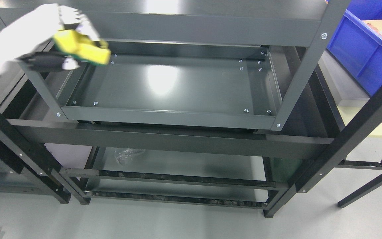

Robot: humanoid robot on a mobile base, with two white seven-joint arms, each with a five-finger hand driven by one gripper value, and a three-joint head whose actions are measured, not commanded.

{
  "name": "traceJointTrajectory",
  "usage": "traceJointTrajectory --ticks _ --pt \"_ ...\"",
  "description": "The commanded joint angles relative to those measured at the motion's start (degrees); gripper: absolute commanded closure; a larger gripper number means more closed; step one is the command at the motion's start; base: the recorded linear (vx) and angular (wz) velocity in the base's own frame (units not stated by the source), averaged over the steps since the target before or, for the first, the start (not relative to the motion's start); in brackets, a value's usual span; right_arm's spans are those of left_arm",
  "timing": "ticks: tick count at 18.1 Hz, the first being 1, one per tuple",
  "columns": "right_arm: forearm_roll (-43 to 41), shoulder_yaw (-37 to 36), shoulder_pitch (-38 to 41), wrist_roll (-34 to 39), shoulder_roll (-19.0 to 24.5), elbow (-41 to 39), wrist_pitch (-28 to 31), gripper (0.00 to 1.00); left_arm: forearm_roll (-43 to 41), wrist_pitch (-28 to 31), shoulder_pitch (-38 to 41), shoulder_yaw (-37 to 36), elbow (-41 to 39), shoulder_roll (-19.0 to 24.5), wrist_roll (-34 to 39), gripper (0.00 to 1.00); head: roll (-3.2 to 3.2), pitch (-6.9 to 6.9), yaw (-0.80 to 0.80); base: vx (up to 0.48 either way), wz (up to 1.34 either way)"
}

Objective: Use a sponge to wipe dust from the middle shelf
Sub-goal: 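Sweep the sponge back across the shelf away from the left arm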

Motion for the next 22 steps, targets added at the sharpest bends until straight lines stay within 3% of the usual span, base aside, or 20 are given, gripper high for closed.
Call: traceJointTrajectory --ticks 1,4,6,9,17,20,22 --pt "0.0 0.0 0.0 0.0 -1.0 -1.0 0.0 0.0 -8.2 0.0 -9.2 -17.0 5.5 -27.1 0.6 1.0 0.0 0.0 0.0 0.0 0.0" --pt "0.0 0.0 0.0 0.0 -1.0 -1.0 0.0 0.0 -10.5 0.0 -12.7 -17.2 11.3 -36.2 2.1 1.0 0.0 0.0 0.0 0.0 0.0" --pt "0.0 0.0 0.0 0.0 -1.0 -1.0 0.0 0.0 -11.7 0.0 -14.4 -17.9 15.0 -39.1 3.3 1.0 0.0 0.0 0.0 0.0 0.0" --pt "0.0 0.0 0.0 0.0 -1.0 -1.0 0.0 0.0 -13.5 0.0 -15.2 -20.4 19.9 -39.1 6.3 1.0 0.0 0.0 0.0 0.0 0.0" --pt "0.0 0.0 0.0 0.0 -1.0 -1.0 0.0 0.0 -12.8 0.0 -14.1 -28.2 19.1 -39.1 12.8 1.0 0.0 0.0 0.0 0.0 0.0" --pt "0.0 0.0 0.0 0.0 -1.0 -1.0 0.0 0.0 -8.1 0.0 -10.4 -34.2 18.2 -39.1 15.7 1.0 0.0 0.0 0.0 0.0 0.0" --pt "0.0 0.0 0.0 0.0 -1.0 -1.0 0.0 0.0 -5.9 0.0 -5.7 -34.4 18.2 -39.1 15.7 1.0 0.0 0.0 0.0 0.0 0.0"
